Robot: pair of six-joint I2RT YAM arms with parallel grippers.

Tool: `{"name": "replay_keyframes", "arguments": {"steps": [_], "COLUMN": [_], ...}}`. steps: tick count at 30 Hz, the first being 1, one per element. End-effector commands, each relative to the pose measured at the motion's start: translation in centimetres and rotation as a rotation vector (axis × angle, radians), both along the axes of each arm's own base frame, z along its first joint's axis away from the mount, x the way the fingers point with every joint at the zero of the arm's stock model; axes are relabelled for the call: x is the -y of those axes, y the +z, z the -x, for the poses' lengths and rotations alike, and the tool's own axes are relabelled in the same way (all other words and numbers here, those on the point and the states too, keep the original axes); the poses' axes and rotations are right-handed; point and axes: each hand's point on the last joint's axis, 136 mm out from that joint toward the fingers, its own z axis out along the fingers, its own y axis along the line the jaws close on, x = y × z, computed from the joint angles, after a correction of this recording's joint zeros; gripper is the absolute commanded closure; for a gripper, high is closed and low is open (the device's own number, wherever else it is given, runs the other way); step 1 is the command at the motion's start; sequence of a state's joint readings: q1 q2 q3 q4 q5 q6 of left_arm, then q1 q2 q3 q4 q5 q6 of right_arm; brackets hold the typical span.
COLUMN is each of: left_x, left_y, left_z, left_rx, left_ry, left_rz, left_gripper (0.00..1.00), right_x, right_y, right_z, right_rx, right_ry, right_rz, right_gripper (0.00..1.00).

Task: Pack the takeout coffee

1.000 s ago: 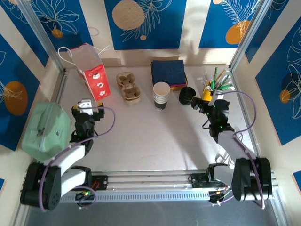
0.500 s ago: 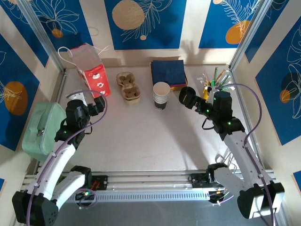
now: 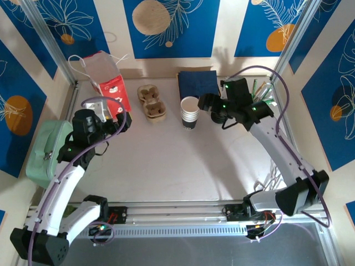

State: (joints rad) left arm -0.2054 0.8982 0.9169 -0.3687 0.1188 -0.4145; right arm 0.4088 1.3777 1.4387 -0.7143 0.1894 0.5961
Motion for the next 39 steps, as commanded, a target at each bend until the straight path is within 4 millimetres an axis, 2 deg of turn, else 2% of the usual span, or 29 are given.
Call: {"name": "replay_keyframes", "arguments": {"steps": [1,4,10,17,22,31,39], "left_x": [1.2,1.5,1.3,1.3,1.1,1.0,1.0], "left_y": [1.3,1.6,1.3,1.3,1.0,1.1,0.7], "left_z": [0.6,0.5,0.3,0.5,0.4,0.3,0.2], "left_rx": [-0.006,0.000,-0.024,-0.016,-0.021,-0.016,-0.024], "left_ry": [-0.064,-0.075,-0.060,-0.064,-0.051,-0.044,-0.040], "left_rz": [0.039,0.052,0.037,0.032,0.029,0.033,0.039], "left_gripper": [0.01,0.01,0.01,0.01,0.01,0.00,0.01], "right_x": [0.9,0.5,-0.4,-1.6,-2.0,-2.5,-2.9], "right_y": [-0.7,-0.9,-3.0,-5.0,-6.4,-7.8,-8.8], "right_z": [-0.5,-1.8,-4.1,-5.7,-6.2,-6.8,-6.8], "right_rx": [-0.034,-0.016,-0.087,-0.161,-0.219,-0.253,-0.271], "right_ry": [-0.047,-0.046,-0.034,-0.010,0.000,0.006,0.013], "right_rz": [0.088,0.101,0.123,0.136,0.158,0.165,0.173], "right_gripper": [0.24,0.25,0.30,0.48,0.62,0.64,0.70]}}
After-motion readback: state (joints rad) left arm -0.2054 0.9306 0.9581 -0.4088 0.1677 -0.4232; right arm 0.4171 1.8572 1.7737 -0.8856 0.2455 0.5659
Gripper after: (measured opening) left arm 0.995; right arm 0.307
